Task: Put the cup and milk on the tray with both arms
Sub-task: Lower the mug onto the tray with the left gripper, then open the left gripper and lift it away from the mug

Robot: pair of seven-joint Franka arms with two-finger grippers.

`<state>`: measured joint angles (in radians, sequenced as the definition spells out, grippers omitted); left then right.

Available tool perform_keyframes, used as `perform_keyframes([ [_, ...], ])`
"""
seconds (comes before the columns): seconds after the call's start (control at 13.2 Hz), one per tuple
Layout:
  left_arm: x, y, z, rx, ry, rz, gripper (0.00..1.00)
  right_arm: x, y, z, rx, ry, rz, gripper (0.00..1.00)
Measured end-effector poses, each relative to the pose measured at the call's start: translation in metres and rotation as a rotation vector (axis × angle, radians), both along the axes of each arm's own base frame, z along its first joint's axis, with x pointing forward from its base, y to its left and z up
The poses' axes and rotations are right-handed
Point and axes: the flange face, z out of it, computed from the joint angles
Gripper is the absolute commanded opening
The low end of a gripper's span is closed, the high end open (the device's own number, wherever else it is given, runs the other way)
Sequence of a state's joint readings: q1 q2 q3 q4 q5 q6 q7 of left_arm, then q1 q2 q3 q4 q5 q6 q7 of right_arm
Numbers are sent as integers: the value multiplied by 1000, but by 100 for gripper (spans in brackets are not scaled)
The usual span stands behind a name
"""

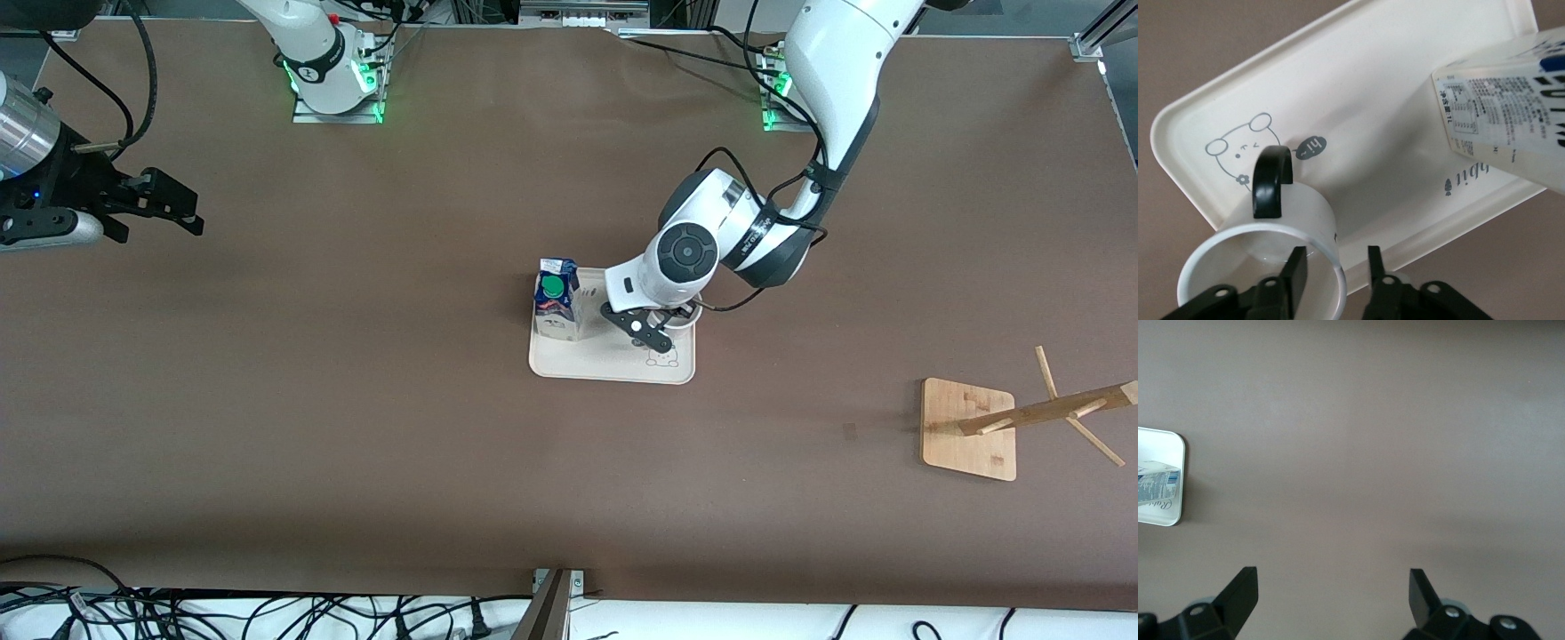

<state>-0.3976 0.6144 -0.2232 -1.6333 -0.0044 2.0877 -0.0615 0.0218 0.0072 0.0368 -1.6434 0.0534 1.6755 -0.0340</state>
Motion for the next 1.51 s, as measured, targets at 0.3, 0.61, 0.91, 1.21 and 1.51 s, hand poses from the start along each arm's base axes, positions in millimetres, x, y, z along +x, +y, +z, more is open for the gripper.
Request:
perform_keyframes([
  [0.3, 16, 8, 41, -13, -46, 28, 100, 0, 0, 0, 0, 0, 0, 100],
  [0.61, 41, 73, 129, 8, -63, 115, 100, 0, 0, 0, 0, 0, 0, 100],
  [0.91, 48, 151, 250, 76, -3, 204, 100, 0, 0, 0, 0, 0, 1, 100],
  [1.21, 57, 257, 324, 69, -107, 382, 100, 0, 1, 0, 0, 0, 1, 100],
  [1.51, 37, 340, 352, 102, -78, 510, 100, 0, 1, 0, 0, 0, 1, 100],
])
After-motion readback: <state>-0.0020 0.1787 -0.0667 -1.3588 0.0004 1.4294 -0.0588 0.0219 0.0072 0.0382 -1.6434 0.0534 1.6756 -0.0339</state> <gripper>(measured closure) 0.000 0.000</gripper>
